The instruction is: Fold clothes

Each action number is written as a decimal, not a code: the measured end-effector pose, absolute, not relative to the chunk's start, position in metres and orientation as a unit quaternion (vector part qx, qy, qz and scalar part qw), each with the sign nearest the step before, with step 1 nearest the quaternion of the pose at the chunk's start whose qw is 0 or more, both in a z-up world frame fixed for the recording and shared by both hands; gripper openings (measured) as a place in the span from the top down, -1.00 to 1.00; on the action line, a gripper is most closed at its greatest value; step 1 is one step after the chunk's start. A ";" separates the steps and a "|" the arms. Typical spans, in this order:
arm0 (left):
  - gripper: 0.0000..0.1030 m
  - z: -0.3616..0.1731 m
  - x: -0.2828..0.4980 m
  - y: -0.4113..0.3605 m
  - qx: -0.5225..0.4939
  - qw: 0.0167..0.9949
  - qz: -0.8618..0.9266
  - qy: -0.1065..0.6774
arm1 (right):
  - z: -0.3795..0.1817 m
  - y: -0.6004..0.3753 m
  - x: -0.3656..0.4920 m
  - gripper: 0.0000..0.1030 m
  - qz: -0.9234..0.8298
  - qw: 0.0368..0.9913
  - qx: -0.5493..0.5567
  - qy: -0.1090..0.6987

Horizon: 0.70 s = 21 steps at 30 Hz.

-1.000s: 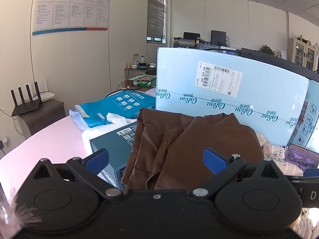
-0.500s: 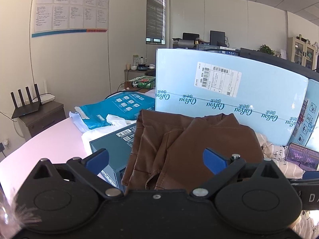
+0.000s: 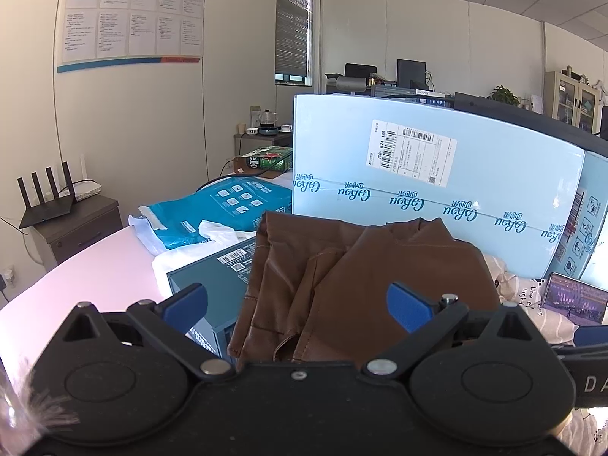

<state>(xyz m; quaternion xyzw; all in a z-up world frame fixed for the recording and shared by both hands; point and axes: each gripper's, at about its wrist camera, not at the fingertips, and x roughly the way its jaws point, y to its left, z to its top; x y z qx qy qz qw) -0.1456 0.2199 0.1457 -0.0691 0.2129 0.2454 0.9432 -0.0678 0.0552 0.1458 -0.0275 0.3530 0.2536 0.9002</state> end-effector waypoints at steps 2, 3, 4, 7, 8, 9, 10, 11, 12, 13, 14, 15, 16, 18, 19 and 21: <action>-1.00 0.146 -0.145 0.220 -0.069 0.943 0.245 0.213 | 0.146 0.055 -0.068 -0.76 0.253 0.900 -0.027 0.353; -1.00 0.146 -0.145 0.220 -0.069 0.943 0.245 0.213 | 0.146 0.055 -0.068 -0.76 0.253 0.900 -0.027 0.353; -1.00 0.146 -0.145 0.220 -0.069 0.943 0.245 0.213 | 0.146 0.055 -0.068 -0.76 0.253 0.900 -0.027 0.353; -1.00 0.146 -0.145 0.220 -0.069 0.944 0.245 0.212 | 0.145 0.055 -0.068 -0.76 0.253 0.900 -0.026 0.354; -1.00 0.146 -0.145 0.220 -0.069 0.944 0.244 0.211 | 0.145 0.055 -0.068 -0.76 0.253 0.900 -0.026 0.354; -1.00 0.146 -0.145 0.220 -0.070 0.944 0.244 0.211 | 0.146 0.055 -0.068 -0.76 0.252 0.900 -0.026 0.355; -1.00 0.146 -0.145 0.219 -0.070 0.944 0.244 0.210 | 0.145 0.055 -0.069 -0.76 0.252 0.900 -0.026 0.354; -1.00 0.146 -0.145 0.219 -0.070 0.944 0.243 0.210 | 0.146 0.055 -0.069 -0.76 0.251 0.901 -0.026 0.354; -1.00 0.146 -0.145 0.219 -0.069 0.945 0.243 0.210 | 0.146 0.055 -0.069 -0.76 0.250 0.901 -0.026 0.353; -1.00 0.146 -0.144 0.219 -0.069 0.945 0.242 0.210 | 0.146 0.055 -0.069 -0.76 0.250 0.901 -0.026 0.353; -1.00 0.146 -0.145 0.219 -0.069 0.945 0.243 0.210 | 0.146 0.055 -0.069 -0.76 0.249 0.901 -0.025 0.353; -1.00 0.146 -0.145 0.219 -0.068 0.945 0.243 0.210 | 0.146 0.054 -0.069 -0.76 0.249 0.901 -0.024 0.354; -1.00 0.146 -0.145 0.219 -0.068 0.945 0.243 0.209 | 0.146 0.054 -0.069 -0.76 0.248 0.901 -0.023 0.355; -1.00 0.146 -0.145 0.218 -0.067 0.945 0.242 0.209 | 0.145 0.054 -0.069 -0.76 0.248 0.901 -0.022 0.356; -1.00 0.146 -0.145 0.218 -0.067 0.945 0.242 0.209 | 0.145 0.054 -0.069 -0.76 0.248 0.901 -0.022 0.356; -1.00 0.146 -0.145 0.218 -0.066 0.945 0.241 0.208 | 0.145 0.053 -0.069 -0.76 0.248 0.901 -0.021 0.356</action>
